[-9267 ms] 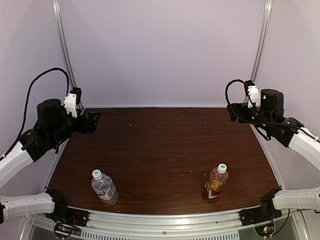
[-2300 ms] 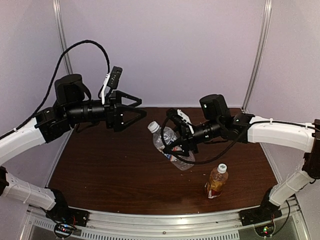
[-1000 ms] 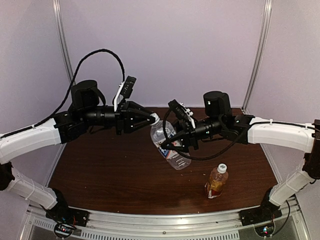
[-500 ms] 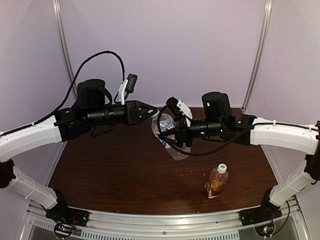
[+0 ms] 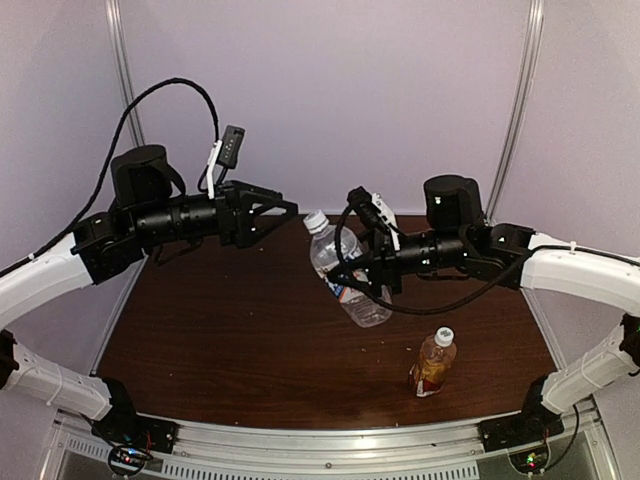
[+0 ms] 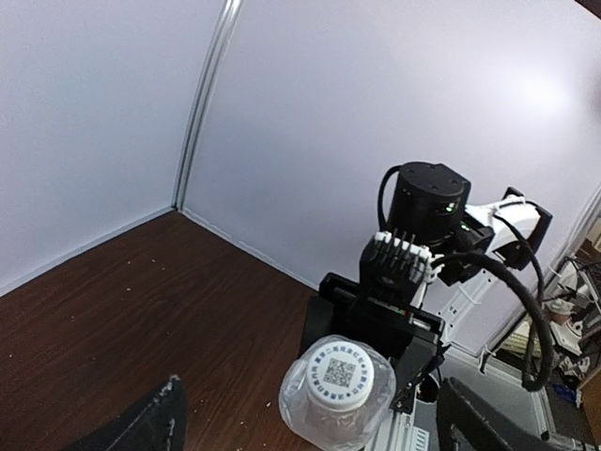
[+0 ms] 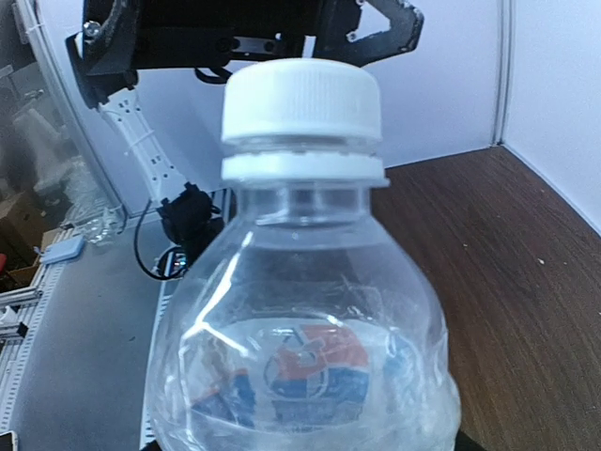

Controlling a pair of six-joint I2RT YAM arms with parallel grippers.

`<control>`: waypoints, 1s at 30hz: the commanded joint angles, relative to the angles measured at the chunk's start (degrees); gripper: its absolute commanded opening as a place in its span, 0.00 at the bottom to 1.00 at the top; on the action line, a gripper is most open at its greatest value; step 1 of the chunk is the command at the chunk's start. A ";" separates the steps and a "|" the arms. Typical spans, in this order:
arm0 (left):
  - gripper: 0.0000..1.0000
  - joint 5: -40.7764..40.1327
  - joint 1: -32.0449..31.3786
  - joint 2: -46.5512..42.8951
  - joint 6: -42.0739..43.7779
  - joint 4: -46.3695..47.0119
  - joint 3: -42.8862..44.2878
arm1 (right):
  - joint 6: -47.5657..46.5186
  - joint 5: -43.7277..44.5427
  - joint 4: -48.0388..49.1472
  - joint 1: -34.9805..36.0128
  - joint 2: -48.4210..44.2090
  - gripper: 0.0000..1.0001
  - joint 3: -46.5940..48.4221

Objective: Unscrew the bottle caps

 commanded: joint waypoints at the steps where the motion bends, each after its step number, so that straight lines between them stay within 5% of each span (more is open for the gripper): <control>1: 0.93 12.44 0.34 -0.45 6.81 5.86 0.41 | 3.12 -11.53 -0.32 -0.07 -1.80 0.35 -0.92; 12: 0.71 27.47 0.34 6.49 8.89 11.89 4.27 | 2.49 -19.26 -2.86 -0.01 2.23 0.35 4.34; 22: 0.49 28.95 0.42 8.78 11.43 8.91 6.37 | 1.15 -20.39 -3.52 -0.22 5.00 0.34 7.58; 30: 0.47 28.41 1.51 8.26 11.22 9.16 5.66 | 1.14 -20.47 -3.78 -0.44 3.60 0.34 7.17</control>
